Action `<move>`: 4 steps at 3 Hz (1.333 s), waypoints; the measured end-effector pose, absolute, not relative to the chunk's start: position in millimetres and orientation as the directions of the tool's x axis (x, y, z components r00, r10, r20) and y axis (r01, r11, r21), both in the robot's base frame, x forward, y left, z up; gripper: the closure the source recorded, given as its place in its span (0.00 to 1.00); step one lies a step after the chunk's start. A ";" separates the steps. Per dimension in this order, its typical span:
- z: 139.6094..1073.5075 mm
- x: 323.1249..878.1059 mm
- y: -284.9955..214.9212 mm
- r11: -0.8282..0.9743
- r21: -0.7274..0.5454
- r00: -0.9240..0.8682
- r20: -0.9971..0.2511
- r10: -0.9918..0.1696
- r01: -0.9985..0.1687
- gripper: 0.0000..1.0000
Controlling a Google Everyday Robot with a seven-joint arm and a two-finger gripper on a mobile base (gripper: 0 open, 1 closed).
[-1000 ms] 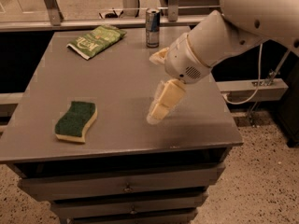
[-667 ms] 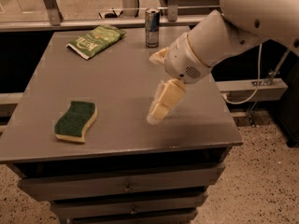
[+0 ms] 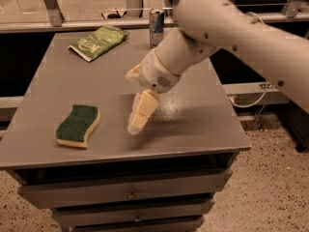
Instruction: Pick sponge
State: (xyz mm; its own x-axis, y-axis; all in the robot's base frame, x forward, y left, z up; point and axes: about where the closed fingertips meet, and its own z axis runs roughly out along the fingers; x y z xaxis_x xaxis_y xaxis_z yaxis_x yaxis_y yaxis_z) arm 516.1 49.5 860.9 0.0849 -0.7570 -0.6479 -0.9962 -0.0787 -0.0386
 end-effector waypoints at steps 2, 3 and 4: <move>823.5 523.3 109.8 -0.156 0.025 0.095 -0.697 -0.711 -0.987 0.00; 819.6 519.1 131.6 -0.179 0.061 0.075 -0.743 -0.665 -0.982 0.00; 823.4 513.1 145.6 -0.200 0.080 0.064 -0.777 -0.626 -0.977 0.00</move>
Offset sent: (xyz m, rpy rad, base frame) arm 0.0090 0.0964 -0.0528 0.1323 0.1201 0.1089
